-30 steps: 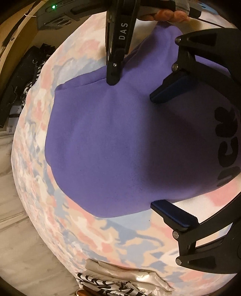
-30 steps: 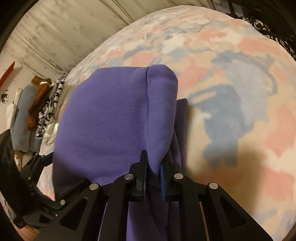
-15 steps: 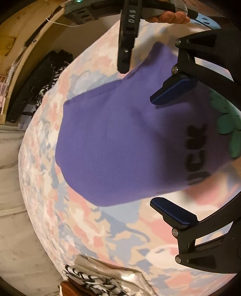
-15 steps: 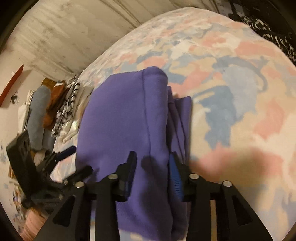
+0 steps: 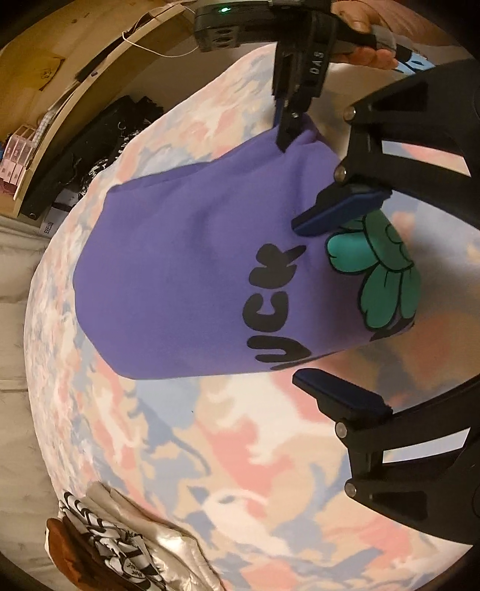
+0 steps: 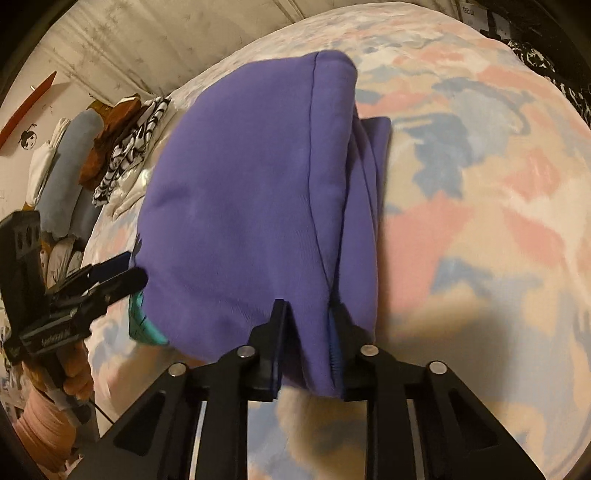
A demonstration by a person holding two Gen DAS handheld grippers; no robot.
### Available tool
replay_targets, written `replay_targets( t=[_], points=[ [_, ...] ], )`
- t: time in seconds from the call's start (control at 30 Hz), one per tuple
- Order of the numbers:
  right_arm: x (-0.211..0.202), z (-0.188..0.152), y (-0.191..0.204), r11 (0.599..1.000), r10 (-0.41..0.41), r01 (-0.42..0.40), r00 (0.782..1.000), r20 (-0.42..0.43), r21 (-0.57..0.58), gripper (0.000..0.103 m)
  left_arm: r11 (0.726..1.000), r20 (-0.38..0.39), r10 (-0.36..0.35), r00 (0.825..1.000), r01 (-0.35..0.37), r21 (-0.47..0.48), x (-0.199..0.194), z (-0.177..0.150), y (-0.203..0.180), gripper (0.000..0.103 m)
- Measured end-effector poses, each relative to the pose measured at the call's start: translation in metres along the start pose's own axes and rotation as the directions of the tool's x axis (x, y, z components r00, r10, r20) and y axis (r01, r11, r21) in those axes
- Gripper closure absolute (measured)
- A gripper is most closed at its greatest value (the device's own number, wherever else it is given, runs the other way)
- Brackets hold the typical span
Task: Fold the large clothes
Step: 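Press and square the folded hoodie bundle with both grippers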
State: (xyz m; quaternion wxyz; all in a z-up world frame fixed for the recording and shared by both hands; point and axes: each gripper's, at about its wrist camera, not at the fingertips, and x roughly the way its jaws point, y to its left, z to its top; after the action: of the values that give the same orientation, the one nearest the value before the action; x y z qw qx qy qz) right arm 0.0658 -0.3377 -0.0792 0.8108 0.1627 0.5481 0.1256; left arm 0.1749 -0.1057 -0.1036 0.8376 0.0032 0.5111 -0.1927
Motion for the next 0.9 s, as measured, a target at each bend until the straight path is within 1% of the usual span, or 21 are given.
replay_targets(
  t=[0.07,0.13,0.2,0.27,0.33,0.4,0.5,0.63,0.77,0.83,0.9],
  points=[
    [0.003,-0.011,0.001,1.000,-0.018,0.018,1.000,-0.002,0.002,0.085,1.000,-0.002,-0.010,1.000,0.010,-0.004,0.005,-0.007,0.001,0.030],
    [0.011,-0.019,-0.001,0.999,-0.028,0.028,1.000,-0.003,0.017,0.085,0.999,-0.004,-0.034,0.999,0.034,-0.021,0.012,-0.012,0.004,0.030],
    [0.019,-0.021,-0.006,0.999,-0.024,0.024,1.000,-0.003,0.047,0.085,0.996,0.008,-0.067,0.998,0.067,-0.060,0.015,-0.016,0.010,0.030],
    [0.015,-0.023,-0.004,0.998,-0.027,0.026,1.000,0.007,0.061,0.085,0.993,0.016,-0.076,0.997,0.077,-0.085,0.014,-0.016,0.013,0.029],
    [0.008,-0.026,0.003,0.998,-0.045,0.044,0.999,0.023,0.041,0.085,0.993,0.026,-0.068,0.997,0.070,-0.100,0.010,-0.017,0.013,0.029],
    [0.001,-0.030,0.008,0.998,-0.057,0.056,0.997,0.043,0.032,0.082,0.993,0.031,-0.055,0.998,0.058,-0.101,0.008,-0.017,0.012,0.029],
    [-0.007,-0.031,0.008,0.997,-0.065,0.062,0.996,0.060,0.050,0.081,0.993,0.036,-0.033,0.999,0.037,-0.109,0.002,-0.017,0.009,0.029],
    [-0.021,-0.031,0.019,0.995,-0.085,0.080,0.992,0.091,0.059,0.077,0.989,0.030,-0.040,0.999,0.043,-0.142,-0.007,-0.016,0.013,0.029],
    [-0.037,-0.038,0.027,0.995,-0.086,0.079,0.989,0.119,0.060,0.067,0.987,0.035,-0.048,0.998,0.052,-0.150,-0.019,-0.017,0.016,0.029],
    [-0.046,-0.040,0.032,0.996,-0.077,0.069,0.989,0.128,0.064,0.058,0.987,0.040,-0.052,0.998,0.058,-0.150,-0.024,-0.018,0.015,0.029],
    [-0.057,-0.042,0.038,0.996,-0.063,0.054,0.988,0.139,0.066,0.036,0.987,0.039,-0.057,0.998,0.062,-0.146,-0.028,-0.019,0.011,0.029]
  ],
)
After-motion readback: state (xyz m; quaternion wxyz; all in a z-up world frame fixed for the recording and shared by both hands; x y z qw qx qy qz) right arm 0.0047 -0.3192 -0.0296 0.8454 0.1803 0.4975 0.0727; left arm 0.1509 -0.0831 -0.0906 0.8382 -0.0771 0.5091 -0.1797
